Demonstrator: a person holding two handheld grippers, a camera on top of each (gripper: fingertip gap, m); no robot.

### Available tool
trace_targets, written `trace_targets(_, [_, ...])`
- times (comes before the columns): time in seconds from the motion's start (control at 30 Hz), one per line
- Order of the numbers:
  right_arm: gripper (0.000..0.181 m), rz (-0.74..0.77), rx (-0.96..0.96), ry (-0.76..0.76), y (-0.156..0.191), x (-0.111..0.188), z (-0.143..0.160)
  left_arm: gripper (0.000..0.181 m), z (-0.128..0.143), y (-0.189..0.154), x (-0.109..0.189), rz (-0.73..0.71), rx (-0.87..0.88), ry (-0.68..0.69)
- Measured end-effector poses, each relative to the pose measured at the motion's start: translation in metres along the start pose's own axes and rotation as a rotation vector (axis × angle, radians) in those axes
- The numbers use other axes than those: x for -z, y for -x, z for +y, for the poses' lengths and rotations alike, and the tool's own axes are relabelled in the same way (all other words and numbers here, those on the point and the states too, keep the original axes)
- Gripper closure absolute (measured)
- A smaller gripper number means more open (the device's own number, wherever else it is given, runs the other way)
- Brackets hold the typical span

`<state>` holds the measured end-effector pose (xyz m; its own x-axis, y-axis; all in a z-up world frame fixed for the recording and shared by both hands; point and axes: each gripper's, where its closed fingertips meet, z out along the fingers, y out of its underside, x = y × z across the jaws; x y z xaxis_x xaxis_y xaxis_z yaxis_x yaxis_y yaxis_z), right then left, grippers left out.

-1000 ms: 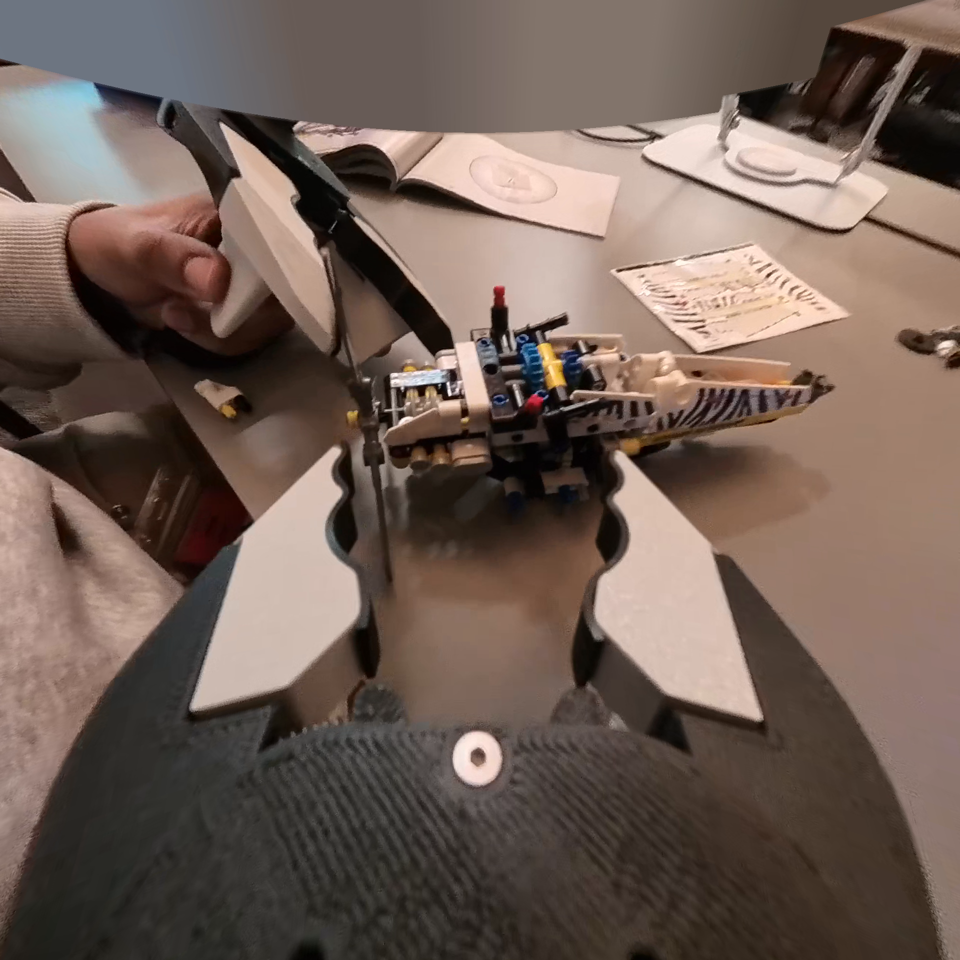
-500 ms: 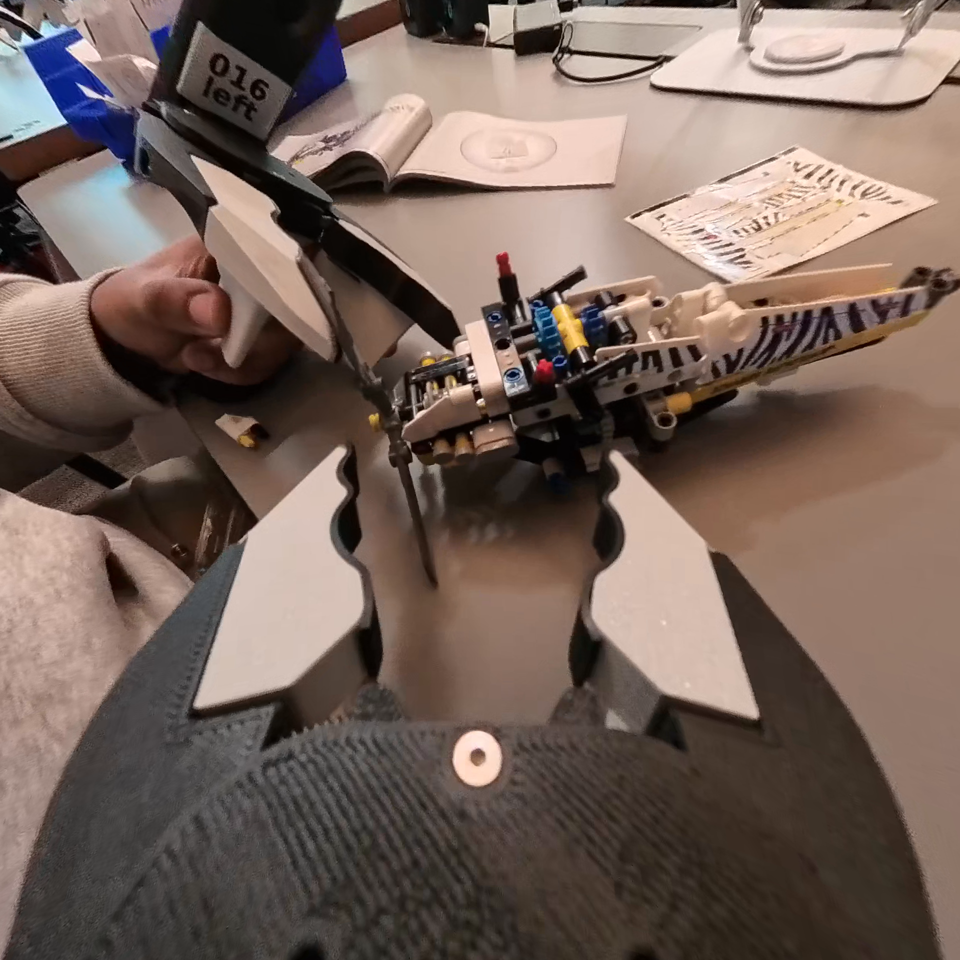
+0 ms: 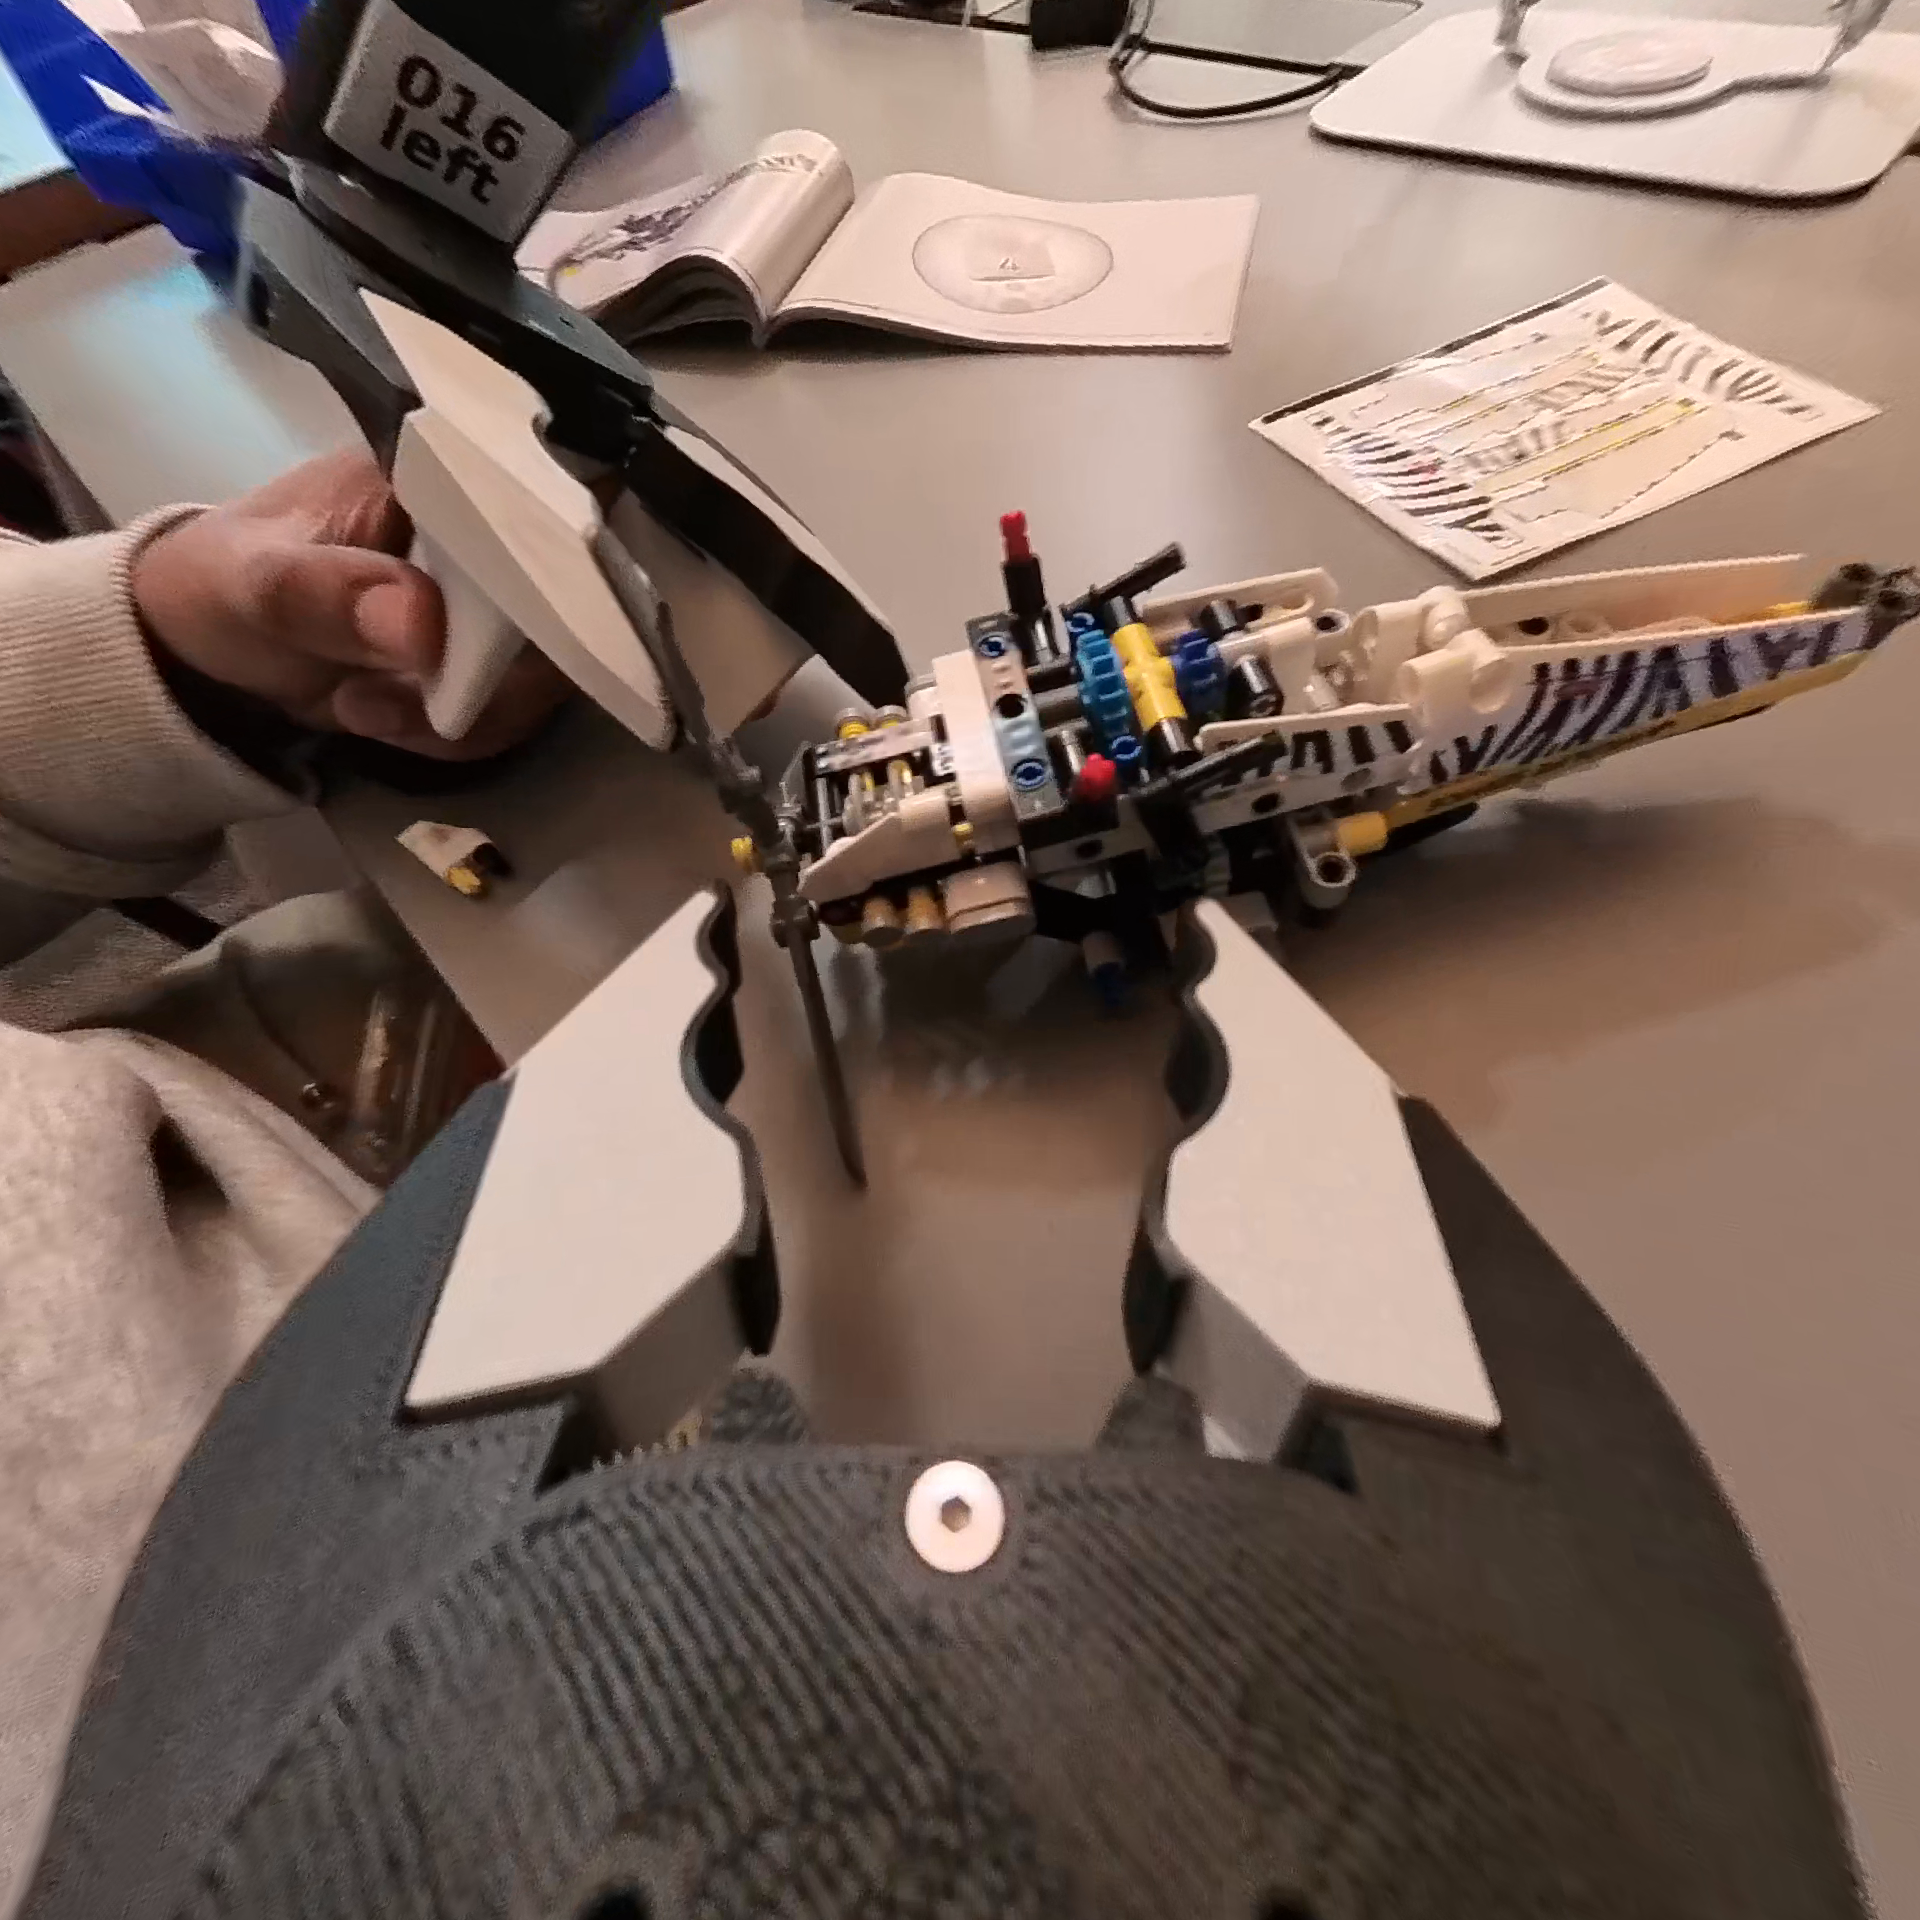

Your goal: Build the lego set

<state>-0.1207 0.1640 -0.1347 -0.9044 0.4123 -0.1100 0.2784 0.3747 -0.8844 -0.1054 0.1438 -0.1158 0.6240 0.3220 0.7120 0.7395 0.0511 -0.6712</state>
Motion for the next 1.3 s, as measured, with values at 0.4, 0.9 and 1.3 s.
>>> trace_targets(0.4, [0.106,0.056,0.153,-0.148,0.001,0.020,-0.019,0.119,0.000,0.000,0.000,0.003,0.004,-0.001])
trace_targets(0.9, [0.114,0.072,0.169,-0.102,0.000,0.013,-0.016,0.119,0.000,0.000,0.000,0.004,0.006,-0.003])
trace_targets(1.3, [0.115,0.060,0.141,-0.105,-0.001,0.013,-0.018,0.119,0.000,0.000,0.000,0.006,0.009,-0.001])
